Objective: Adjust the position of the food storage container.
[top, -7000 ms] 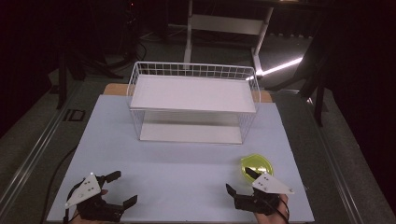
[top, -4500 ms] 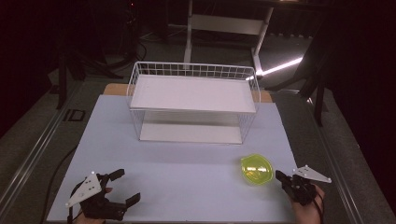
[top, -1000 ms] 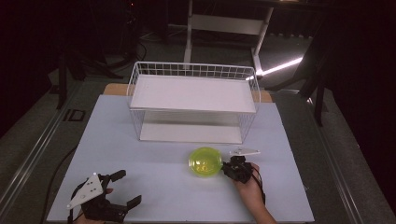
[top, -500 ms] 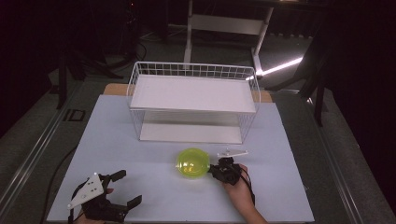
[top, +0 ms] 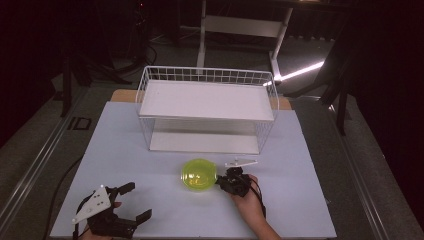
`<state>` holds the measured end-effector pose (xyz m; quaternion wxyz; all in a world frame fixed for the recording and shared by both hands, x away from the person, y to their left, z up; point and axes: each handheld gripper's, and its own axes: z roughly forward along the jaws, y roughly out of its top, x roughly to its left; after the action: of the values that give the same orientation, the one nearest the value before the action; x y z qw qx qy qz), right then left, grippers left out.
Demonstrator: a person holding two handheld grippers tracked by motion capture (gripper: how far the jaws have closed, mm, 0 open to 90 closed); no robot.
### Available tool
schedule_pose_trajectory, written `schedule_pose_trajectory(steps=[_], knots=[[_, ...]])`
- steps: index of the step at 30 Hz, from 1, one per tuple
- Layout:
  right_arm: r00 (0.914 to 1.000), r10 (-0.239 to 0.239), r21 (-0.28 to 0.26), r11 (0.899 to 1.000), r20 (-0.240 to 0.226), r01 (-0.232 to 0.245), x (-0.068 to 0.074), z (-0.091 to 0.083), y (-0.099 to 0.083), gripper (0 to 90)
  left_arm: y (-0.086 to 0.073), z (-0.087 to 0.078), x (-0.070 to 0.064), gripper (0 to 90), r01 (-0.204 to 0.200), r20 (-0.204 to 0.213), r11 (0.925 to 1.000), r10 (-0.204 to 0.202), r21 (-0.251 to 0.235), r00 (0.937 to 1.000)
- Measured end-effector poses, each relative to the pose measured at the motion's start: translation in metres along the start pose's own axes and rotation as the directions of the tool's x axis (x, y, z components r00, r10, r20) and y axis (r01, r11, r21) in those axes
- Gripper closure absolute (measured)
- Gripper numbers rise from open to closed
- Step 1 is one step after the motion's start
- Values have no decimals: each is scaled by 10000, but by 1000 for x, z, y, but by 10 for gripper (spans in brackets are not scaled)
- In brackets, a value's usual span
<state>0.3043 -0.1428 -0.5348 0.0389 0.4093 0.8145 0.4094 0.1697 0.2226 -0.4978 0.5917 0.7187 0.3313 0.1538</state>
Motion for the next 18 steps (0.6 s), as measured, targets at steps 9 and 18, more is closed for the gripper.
schedule_pose_trajectory(steps=[9,18], knots=[[9985,-295,-300,9991,454,309,-4,-20,-2,860,0,0,-1,6,-45,6,10000,45,35,10000],[9949,-737,-724,9943,684,786,0,-59,-6,734,0,1,0,6,-89,-21,9999,89,49,10000]])
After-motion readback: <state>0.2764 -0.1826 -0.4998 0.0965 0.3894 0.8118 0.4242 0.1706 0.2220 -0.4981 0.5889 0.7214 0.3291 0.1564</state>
